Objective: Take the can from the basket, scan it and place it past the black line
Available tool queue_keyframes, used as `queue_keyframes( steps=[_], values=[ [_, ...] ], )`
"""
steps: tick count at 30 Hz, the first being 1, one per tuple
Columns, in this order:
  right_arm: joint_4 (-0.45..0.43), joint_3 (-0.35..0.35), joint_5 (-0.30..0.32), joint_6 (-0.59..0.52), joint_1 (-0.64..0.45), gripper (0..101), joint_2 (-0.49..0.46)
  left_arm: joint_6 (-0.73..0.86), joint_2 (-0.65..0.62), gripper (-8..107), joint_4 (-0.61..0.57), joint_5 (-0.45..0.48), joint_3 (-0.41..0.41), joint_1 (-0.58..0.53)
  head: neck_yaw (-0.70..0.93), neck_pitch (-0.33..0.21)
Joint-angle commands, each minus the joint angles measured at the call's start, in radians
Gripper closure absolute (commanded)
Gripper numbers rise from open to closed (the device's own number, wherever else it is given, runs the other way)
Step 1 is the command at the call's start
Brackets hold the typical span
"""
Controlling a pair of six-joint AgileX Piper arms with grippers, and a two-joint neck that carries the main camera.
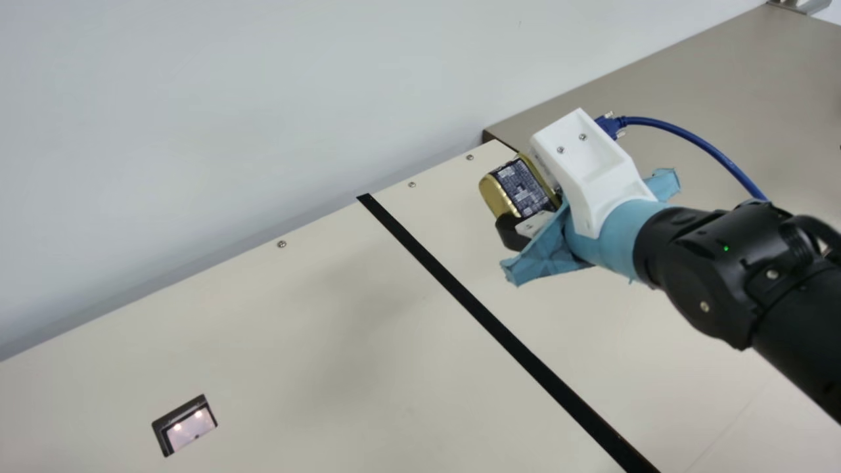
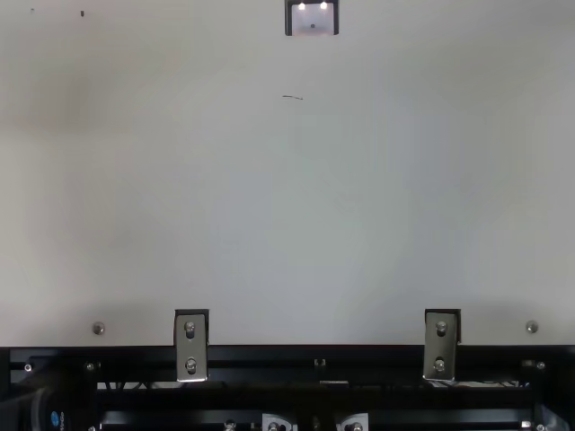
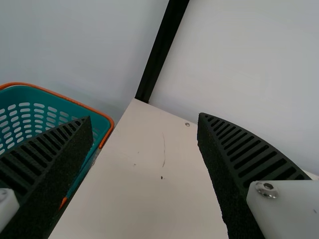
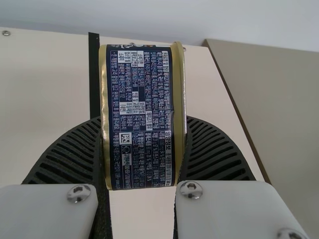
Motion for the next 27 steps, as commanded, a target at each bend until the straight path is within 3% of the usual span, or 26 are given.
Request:
queue_keyframes(
  steps=[1, 16, 27],
  values=[
    [0.063, -0.003, -0.004, -0.086, -0.034, 101, 0.007, 0.000, 0.000, 9, 0.000, 0.000, 0.000, 0.000, -0.028, -0.037],
    [0.372, -0.033, 0.011, -0.498, -0.242, 101, 0.111, 0.000, 0.000, 9, 0.000, 0.000, 0.000, 0.000, -0.028, -0.037],
    [0.536, -0.070, 0.105, -0.790, -0.399, 101, 0.221, 0.000, 0.000, 9, 0.000, 0.000, 0.000, 0.000, -0.028, -0.037]
  ],
)
